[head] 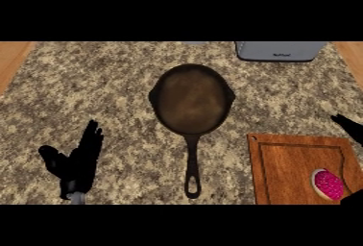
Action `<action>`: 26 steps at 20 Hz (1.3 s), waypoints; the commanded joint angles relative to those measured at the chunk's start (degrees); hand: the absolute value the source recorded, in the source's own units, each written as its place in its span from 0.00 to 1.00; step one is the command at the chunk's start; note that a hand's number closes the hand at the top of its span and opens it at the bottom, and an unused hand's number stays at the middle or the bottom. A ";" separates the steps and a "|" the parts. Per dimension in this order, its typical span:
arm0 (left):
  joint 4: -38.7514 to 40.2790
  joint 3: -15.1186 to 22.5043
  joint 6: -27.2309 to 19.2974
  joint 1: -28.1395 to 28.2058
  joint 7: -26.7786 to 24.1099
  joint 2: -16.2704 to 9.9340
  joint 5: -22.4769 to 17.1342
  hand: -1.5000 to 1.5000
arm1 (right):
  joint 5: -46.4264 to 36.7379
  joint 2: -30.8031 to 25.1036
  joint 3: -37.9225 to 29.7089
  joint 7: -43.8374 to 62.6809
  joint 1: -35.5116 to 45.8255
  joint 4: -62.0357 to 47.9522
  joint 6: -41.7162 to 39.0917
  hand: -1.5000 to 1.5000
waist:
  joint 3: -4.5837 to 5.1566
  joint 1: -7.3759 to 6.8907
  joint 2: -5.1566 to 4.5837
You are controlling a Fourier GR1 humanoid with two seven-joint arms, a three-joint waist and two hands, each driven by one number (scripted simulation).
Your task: Pick the cupcake from the cutting board and place it in the pan
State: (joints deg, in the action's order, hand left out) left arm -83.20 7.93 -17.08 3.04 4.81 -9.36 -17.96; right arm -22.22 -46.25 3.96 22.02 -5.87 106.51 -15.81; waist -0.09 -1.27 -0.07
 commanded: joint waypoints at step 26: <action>2.84 -3.85 5.00 2.02 -0.69 2.52 2.51 0.50 | -17.02 12.49 0.22 -9.10 1.84 -13.25 -8.03 0.00 | 0.10 1.22 0.08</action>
State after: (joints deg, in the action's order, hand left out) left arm -82.58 3.94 -13.52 3.45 5.24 -7.72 -15.86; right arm -36.80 -35.58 4.11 10.84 -5.76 93.20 -22.00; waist -0.20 0.02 0.21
